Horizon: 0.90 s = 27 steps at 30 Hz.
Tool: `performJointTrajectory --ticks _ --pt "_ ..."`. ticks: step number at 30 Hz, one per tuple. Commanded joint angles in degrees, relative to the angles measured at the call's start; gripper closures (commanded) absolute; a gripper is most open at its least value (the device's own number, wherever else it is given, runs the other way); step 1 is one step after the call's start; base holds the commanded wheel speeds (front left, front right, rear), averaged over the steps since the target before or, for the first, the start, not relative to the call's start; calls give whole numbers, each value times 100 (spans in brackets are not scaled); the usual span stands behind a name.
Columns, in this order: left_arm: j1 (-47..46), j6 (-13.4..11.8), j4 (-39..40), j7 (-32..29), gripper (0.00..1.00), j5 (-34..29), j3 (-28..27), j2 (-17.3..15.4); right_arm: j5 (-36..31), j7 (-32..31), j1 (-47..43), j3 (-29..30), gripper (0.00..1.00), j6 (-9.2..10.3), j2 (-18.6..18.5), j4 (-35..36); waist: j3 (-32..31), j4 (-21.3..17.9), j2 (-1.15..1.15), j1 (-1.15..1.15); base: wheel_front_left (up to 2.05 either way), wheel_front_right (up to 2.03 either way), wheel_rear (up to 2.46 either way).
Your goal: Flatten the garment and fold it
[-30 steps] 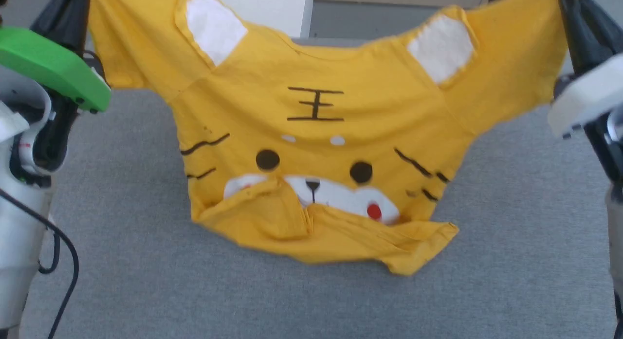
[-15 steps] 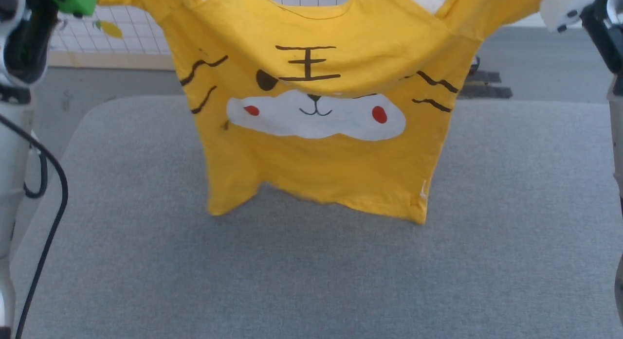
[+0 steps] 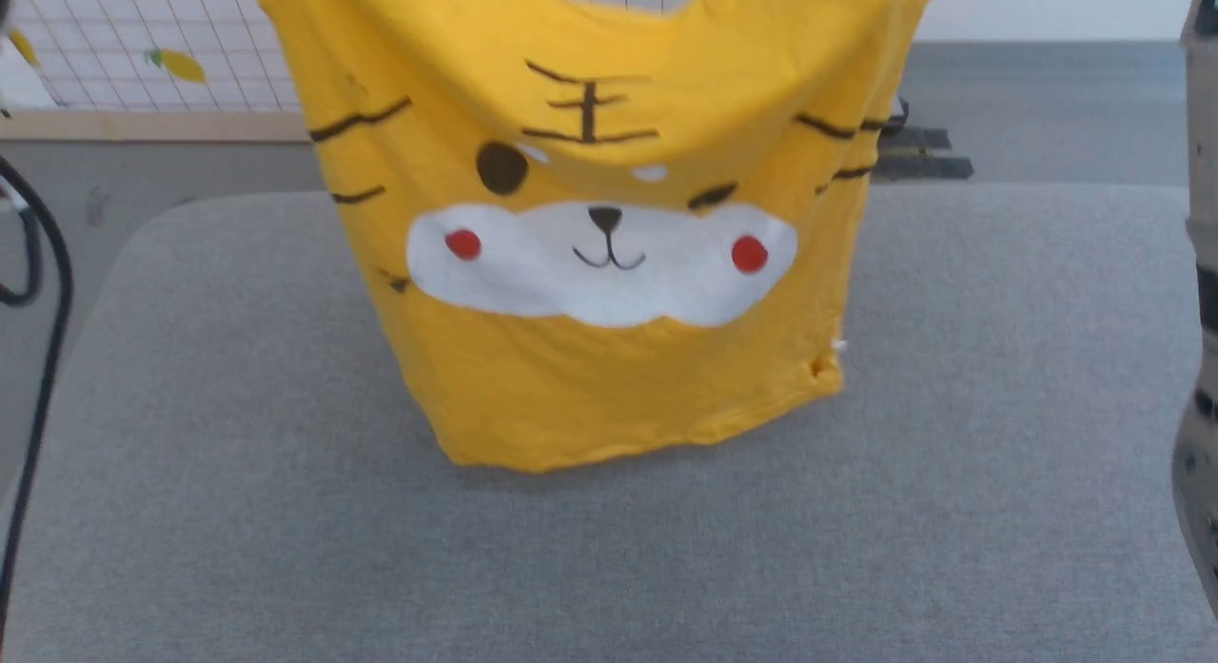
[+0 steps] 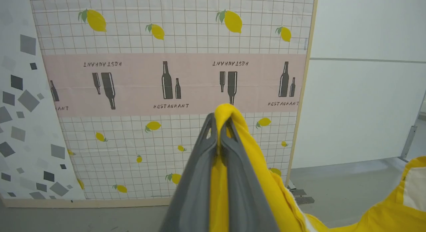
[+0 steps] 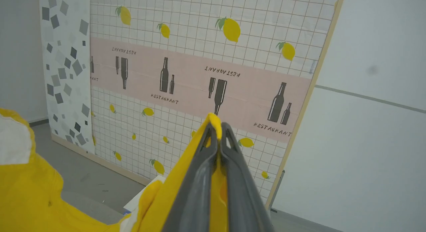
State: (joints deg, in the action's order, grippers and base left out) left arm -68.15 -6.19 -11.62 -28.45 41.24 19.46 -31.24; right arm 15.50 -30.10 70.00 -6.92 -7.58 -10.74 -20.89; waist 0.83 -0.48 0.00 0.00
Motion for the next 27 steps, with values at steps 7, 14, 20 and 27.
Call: performJointTrajectory --ticks 7,14,20,27 --pt "-1320 -133 -405 725 100 -217 -293 219 -798 410 1636 414 100 9 560 -704 1973 -403 0 0 0 0 0" --pt "-2503 -104 -965 1775 100 -438 -539 445 -1570 1159 3021 759 100 9 763 -1307 3030 -416 0 0 0 0 0" --pt "-3115 112 -1317 2766 100 -516 -705 571 -1883 1822 3659 825 100 9 783 -1647 3500 -320 0 0 0 0 0" --pt "-2993 604 -1734 3533 100 -610 -596 526 -2374 2256 3753 724 100 9 785 -2004 3846 -223 0 0 0 0 0"
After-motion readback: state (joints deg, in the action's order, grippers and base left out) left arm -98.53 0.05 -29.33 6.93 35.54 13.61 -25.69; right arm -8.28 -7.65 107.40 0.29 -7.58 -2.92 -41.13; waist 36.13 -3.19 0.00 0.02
